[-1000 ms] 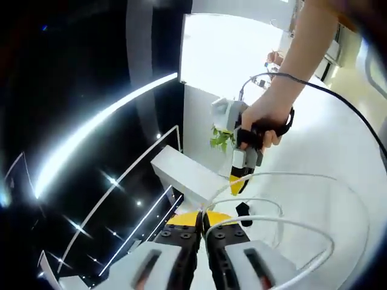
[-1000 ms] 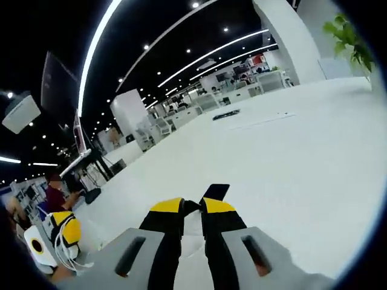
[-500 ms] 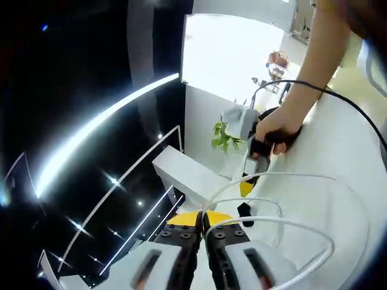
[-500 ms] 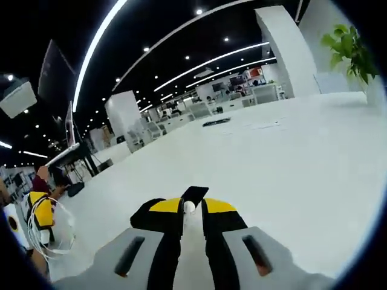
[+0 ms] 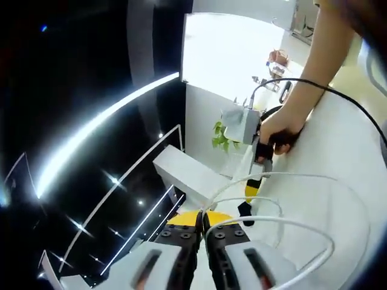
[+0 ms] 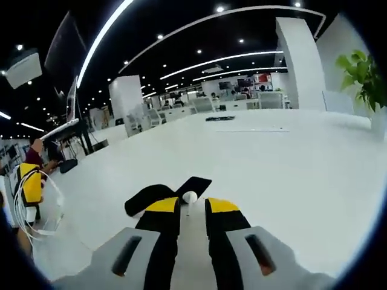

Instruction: Peel open the Velcro strap on the desktop, arrange the wired earphones neatly onto it, and close the Velcro strap to secure them.

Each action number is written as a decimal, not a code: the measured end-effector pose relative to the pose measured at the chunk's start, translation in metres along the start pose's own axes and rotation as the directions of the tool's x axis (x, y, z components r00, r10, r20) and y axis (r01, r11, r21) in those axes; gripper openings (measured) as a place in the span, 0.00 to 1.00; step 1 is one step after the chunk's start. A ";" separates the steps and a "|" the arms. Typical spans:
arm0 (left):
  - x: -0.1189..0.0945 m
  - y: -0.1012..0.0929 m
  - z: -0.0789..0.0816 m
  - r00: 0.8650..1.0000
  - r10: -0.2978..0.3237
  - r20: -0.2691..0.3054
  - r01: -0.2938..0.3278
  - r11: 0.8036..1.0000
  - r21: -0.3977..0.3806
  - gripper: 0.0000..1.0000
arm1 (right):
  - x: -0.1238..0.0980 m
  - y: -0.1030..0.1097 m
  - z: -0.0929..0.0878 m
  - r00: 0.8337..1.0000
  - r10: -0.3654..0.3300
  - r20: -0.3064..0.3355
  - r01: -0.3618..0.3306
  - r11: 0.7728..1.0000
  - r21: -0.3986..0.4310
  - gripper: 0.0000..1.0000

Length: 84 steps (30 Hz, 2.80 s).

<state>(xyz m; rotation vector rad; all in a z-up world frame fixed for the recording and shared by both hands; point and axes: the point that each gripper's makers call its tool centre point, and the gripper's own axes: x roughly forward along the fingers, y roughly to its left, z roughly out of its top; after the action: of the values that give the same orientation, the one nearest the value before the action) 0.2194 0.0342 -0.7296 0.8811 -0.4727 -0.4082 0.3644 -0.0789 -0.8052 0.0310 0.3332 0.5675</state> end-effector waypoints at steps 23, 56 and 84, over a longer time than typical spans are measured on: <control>0.000 -0.001 0.001 1.000 -0.002 0.005 0.002 1.000 -0.002 0.06 | 0.003 0.000 -0.007 0.999 -0.029 -0.026 0.028 0.997 -0.067 0.17; 0.000 -0.001 0.001 1.000 -0.003 0.004 0.003 1.000 0.002 0.06 | -0.001 -0.002 -0.007 0.998 -0.049 -0.026 0.046 0.993 -0.113 0.06; 0.000 -0.001 0.001 1.000 -0.001 0.001 0.001 1.000 0.002 0.06 | -0.028 0.022 0.023 0.991 0.058 0.124 -0.062 0.998 0.027 0.06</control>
<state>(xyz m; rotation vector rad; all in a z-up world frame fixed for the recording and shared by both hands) 0.2188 0.0333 -0.7300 0.8829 -0.4732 -0.4095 0.3385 -0.0738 -0.7722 0.1056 0.2212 0.6169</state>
